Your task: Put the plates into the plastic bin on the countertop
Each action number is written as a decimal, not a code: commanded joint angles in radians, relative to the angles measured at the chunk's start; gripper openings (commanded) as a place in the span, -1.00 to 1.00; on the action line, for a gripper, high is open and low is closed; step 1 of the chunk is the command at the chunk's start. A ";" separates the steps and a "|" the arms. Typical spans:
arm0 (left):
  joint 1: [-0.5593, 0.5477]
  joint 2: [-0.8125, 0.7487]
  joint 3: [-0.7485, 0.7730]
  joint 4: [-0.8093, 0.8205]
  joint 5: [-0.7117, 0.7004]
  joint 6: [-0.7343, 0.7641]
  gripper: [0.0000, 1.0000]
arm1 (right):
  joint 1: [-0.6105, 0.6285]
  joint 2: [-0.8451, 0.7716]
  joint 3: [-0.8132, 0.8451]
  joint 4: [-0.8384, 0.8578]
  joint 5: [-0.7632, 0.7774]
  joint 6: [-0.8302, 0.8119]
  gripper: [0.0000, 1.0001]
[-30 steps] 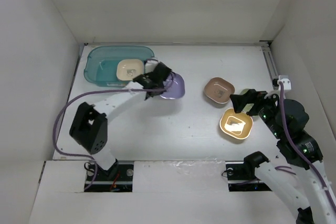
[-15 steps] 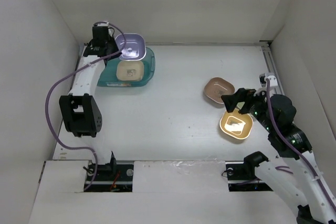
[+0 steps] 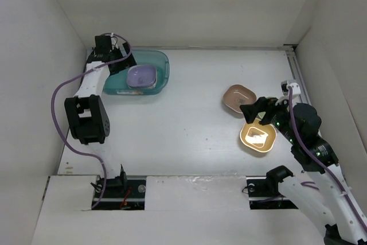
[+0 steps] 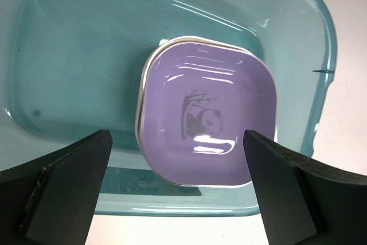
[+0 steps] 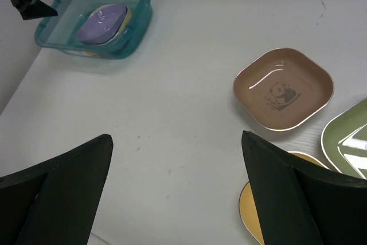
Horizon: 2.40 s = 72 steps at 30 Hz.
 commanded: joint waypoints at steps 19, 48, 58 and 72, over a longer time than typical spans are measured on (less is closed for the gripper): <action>-0.839 0.361 0.449 -0.051 -0.243 -0.106 0.99 | -0.004 -0.103 0.132 -0.124 0.248 0.055 1.00; -0.595 0.015 0.197 0.044 -0.424 -0.057 -1.00 | -0.004 -0.123 0.097 -0.096 0.199 0.028 1.00; -0.220 -0.091 -0.017 0.124 -0.390 0.014 -1.00 | -0.004 -0.133 0.057 -0.055 0.148 0.028 1.00; -0.152 -0.054 -0.030 0.081 -0.551 -0.106 0.97 | -0.004 -0.134 0.057 -0.045 0.084 0.008 1.00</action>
